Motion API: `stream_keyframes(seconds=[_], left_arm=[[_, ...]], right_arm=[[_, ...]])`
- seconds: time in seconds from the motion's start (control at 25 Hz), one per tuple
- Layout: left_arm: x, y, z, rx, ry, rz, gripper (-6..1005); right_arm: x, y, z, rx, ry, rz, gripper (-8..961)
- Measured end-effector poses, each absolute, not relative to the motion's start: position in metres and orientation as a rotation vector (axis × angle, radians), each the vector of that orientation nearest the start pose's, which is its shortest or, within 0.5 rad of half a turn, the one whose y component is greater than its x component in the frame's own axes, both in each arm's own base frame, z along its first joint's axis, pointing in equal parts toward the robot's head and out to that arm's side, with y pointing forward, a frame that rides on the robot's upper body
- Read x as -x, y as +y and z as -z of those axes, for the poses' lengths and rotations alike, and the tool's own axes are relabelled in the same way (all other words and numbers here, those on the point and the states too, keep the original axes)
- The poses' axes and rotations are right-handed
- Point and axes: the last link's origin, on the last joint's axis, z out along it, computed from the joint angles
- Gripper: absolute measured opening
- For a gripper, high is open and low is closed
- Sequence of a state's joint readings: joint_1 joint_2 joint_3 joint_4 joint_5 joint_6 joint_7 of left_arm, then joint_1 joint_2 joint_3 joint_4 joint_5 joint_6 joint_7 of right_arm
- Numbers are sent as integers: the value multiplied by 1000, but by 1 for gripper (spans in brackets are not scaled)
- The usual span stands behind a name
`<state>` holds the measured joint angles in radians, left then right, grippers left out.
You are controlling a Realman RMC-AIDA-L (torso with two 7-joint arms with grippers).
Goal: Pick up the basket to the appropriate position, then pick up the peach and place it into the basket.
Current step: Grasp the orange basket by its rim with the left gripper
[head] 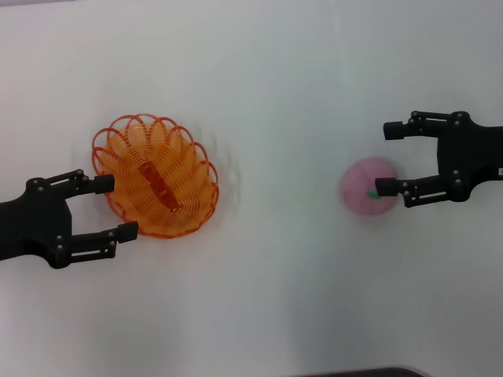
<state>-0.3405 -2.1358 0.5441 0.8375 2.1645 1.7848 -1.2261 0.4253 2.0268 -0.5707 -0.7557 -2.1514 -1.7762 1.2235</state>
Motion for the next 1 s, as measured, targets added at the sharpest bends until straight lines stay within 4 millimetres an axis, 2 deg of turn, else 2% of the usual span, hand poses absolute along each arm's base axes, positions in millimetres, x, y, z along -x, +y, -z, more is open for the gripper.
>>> stream_keyframes(seconds=[0.56,0.68,0.84,1.0], left_arm=[[304,256,-14,2767,-543,638,816],[303,258,-17,2750,-588,643,814],[291,274,-36,2721,-727,634,803],[266,298,-57,2679,-899,577,769]], right_arm=[[-293,293,-36,2845,416,-569,942],[-292,293,-36,2845,415,-569,941],[-294,296,-34,2838,418,-545,941],[-292,296,-34,2841,416,-550,941]])
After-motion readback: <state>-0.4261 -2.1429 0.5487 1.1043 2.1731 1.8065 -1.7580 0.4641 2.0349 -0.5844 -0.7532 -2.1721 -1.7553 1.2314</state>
